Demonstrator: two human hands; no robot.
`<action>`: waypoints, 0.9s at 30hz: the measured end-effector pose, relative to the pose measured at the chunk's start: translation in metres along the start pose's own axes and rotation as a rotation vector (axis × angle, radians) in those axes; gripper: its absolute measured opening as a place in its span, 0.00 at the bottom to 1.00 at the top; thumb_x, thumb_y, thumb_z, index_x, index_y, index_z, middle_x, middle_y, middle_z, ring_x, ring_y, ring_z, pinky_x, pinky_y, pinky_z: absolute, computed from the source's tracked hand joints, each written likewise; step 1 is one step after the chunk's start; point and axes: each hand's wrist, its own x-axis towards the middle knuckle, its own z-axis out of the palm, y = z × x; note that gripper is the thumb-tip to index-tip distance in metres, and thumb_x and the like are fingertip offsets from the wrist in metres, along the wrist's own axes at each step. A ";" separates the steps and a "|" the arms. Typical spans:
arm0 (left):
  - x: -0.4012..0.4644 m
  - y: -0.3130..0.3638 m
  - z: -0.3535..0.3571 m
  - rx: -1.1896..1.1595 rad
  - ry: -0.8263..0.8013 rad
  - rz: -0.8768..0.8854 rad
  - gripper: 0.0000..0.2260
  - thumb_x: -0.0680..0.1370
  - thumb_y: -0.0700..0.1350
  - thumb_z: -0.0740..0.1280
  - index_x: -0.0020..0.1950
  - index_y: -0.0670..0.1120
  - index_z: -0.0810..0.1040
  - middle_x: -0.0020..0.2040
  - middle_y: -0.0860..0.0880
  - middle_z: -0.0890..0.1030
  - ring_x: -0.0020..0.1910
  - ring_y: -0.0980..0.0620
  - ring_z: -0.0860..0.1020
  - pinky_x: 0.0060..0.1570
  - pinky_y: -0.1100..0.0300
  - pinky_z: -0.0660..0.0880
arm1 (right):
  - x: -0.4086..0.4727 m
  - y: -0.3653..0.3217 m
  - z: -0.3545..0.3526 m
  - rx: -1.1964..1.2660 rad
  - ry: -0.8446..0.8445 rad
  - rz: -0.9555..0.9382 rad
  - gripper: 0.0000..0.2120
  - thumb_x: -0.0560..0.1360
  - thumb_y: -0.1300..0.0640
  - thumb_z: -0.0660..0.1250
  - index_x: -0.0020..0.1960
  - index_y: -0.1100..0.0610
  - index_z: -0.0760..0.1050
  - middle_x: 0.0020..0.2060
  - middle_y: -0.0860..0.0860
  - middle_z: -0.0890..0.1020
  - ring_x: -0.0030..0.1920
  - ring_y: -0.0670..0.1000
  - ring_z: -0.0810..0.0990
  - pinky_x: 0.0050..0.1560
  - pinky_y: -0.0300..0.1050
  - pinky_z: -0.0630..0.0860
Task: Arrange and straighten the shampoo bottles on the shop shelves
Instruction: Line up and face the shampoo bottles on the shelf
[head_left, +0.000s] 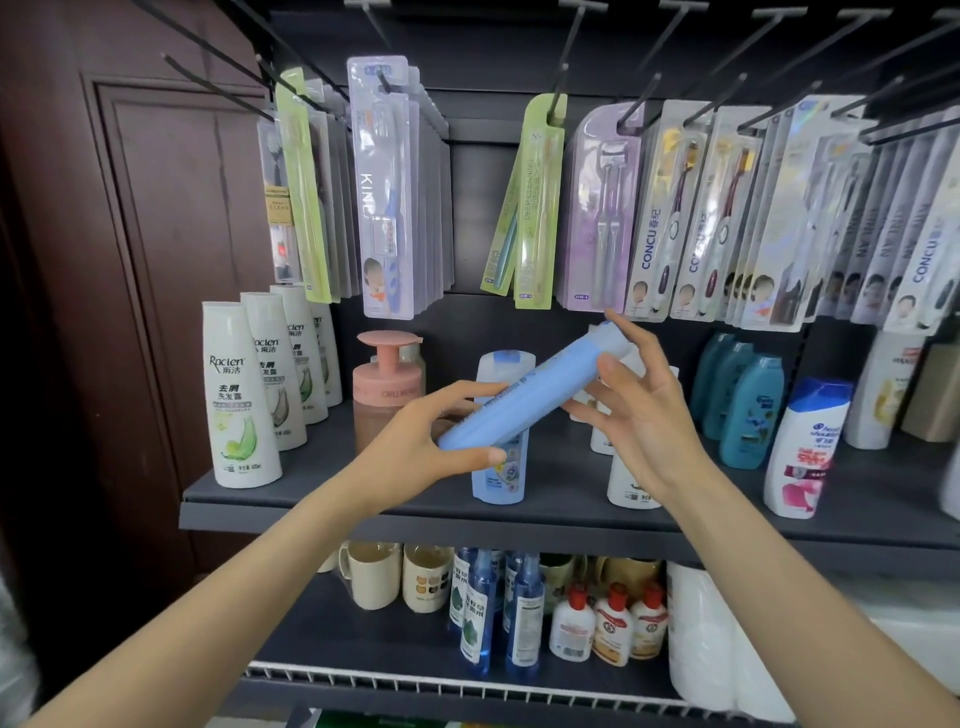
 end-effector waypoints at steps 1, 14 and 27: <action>0.002 0.000 0.000 -0.003 -0.009 -0.008 0.23 0.72 0.44 0.72 0.65 0.57 0.72 0.54 0.53 0.79 0.46 0.61 0.78 0.42 0.68 0.75 | 0.000 -0.001 0.001 -0.005 0.028 -0.003 0.29 0.66 0.51 0.71 0.66 0.49 0.70 0.58 0.55 0.75 0.62 0.60 0.76 0.50 0.51 0.80; 0.027 0.014 0.021 0.061 0.027 0.067 0.23 0.75 0.45 0.69 0.68 0.56 0.70 0.59 0.52 0.78 0.56 0.55 0.77 0.56 0.57 0.76 | 0.003 -0.008 0.002 -0.308 0.101 -0.107 0.17 0.76 0.60 0.66 0.64 0.49 0.74 0.58 0.57 0.78 0.58 0.53 0.78 0.47 0.44 0.81; 0.049 0.001 0.023 0.084 0.205 0.096 0.18 0.76 0.42 0.67 0.65 0.53 0.73 0.57 0.52 0.78 0.57 0.59 0.76 0.55 0.60 0.76 | 0.015 -0.022 -0.016 -0.516 0.133 -0.150 0.16 0.73 0.64 0.69 0.52 0.44 0.76 0.47 0.54 0.81 0.44 0.47 0.83 0.38 0.45 0.81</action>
